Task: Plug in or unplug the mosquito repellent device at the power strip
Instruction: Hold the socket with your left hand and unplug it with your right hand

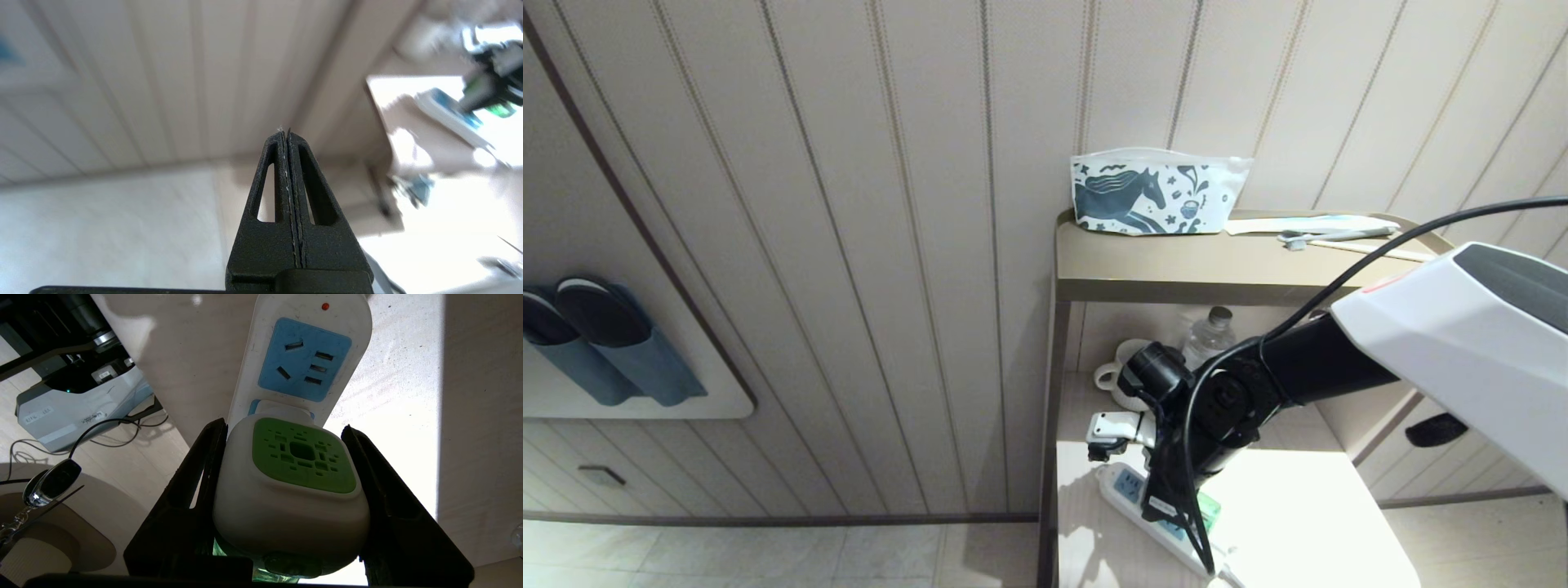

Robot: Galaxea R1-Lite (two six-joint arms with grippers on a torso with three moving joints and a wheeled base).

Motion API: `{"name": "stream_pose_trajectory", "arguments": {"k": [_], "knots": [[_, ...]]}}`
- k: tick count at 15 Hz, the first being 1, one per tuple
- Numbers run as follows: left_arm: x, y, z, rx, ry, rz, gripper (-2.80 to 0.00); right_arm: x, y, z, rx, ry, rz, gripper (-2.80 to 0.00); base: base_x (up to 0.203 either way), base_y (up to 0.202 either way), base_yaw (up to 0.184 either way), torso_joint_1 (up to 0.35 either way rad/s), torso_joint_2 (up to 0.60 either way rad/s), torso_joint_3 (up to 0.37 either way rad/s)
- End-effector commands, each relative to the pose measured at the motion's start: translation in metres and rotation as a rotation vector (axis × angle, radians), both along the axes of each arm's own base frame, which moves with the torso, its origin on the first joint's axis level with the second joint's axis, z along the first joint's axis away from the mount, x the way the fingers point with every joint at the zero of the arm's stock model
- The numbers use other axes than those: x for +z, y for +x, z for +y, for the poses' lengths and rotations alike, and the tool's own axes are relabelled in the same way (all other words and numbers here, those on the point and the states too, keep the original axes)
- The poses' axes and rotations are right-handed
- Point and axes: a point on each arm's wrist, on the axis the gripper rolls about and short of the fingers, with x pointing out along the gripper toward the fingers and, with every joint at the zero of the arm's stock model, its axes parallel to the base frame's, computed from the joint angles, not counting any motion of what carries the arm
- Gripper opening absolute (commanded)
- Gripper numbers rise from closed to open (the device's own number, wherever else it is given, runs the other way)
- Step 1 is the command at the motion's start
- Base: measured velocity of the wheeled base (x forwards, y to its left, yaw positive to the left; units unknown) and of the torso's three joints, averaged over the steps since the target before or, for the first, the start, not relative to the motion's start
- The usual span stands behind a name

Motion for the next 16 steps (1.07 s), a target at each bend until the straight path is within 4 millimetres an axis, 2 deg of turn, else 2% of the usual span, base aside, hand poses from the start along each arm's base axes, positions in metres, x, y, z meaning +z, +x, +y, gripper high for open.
{"name": "stream_pose_trajectory", "arguments": {"k": [1,3,7,9,11,12,13,15,16], "knots": [[0.004,0.065,-0.006,-0.101,-0.004,0.309,-2.80,0.002,-0.004,0.005,0.017,0.002,-0.004,-2.80,0.000,0.000,0.000,0.000,0.00,0.000],[-0.004,0.105,-0.021,-0.268,0.000,0.409,-2.80,-0.001,-0.005,0.008,0.028,-0.002,0.002,-2.80,0.000,0.000,0.000,0.000,0.00,0.000],[-0.033,0.169,-0.070,-0.524,0.022,0.488,-2.80,-0.008,-0.002,0.013,0.035,-0.002,0.003,-2.80,0.000,0.000,0.000,0.000,0.00,0.000],[-0.060,0.202,-0.092,-0.575,0.032,0.465,-2.80,-0.014,-0.004,0.021,0.056,-0.010,0.014,-2.80,0.000,0.000,0.000,0.000,0.00,0.000],[-0.085,0.227,-0.114,-0.608,0.042,0.362,-2.80,-0.013,-0.008,0.022,0.064,-0.011,0.015,-2.80,0.000,0.000,0.000,0.000,0.00,0.000],[-0.093,0.235,-0.129,-0.615,0.053,0.269,-2.80,-0.012,-0.009,0.023,0.067,-0.009,0.014,-2.80,0.000,0.000,0.000,0.000,0.00,0.000],[-0.098,0.233,-0.151,-0.626,0.075,0.183,-2.80,-0.010,-0.009,0.023,0.067,-0.005,0.009,-2.80,0.000,0.000,0.000,0.000,0.00,0.000],[-0.108,0.220,-0.185,-0.623,0.101,0.077,-2.80,-0.009,-0.008,0.023,0.057,0.001,0.005,-2.80,0.000,0.000,0.000,0.000,0.00,0.000],[-0.114,0.210,-0.195,-0.628,0.109,0.059,-2.80,-0.009,-0.007,0.023,0.044,0.007,0.005,-2.80,0.000,0.000,0.000,0.000,0.00,0.000]]}}
